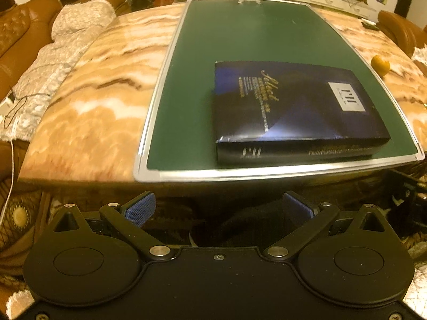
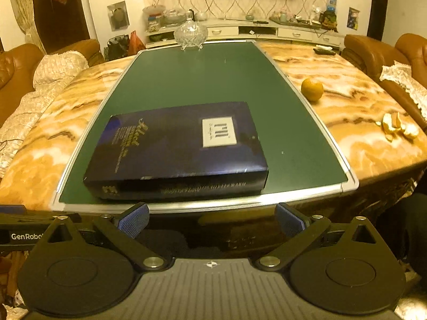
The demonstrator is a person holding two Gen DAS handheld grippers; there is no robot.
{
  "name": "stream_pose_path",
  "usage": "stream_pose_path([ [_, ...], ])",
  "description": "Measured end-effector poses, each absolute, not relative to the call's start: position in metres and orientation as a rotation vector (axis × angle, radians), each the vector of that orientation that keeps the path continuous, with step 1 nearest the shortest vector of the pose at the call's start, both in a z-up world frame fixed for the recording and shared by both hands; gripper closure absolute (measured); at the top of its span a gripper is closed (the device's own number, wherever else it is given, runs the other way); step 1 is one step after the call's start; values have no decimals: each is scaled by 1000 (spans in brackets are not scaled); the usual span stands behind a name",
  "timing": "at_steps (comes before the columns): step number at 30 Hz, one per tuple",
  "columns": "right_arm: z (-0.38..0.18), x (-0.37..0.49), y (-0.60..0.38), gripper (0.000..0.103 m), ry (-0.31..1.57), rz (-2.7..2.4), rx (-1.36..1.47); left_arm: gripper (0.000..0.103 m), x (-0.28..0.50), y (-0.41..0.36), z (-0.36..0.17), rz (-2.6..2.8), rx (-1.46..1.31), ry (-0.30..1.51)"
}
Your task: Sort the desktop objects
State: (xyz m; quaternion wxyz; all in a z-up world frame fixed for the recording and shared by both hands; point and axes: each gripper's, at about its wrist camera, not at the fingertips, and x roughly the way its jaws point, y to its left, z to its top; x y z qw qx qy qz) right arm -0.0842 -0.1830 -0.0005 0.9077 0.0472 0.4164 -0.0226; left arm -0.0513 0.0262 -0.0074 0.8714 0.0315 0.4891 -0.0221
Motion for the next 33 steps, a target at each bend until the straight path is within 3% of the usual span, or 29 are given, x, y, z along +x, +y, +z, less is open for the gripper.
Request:
stream_pose_path([
  [33,-10,-88,-178,0,903,-24,89,0,-59,13,-16,-28,99,1024],
])
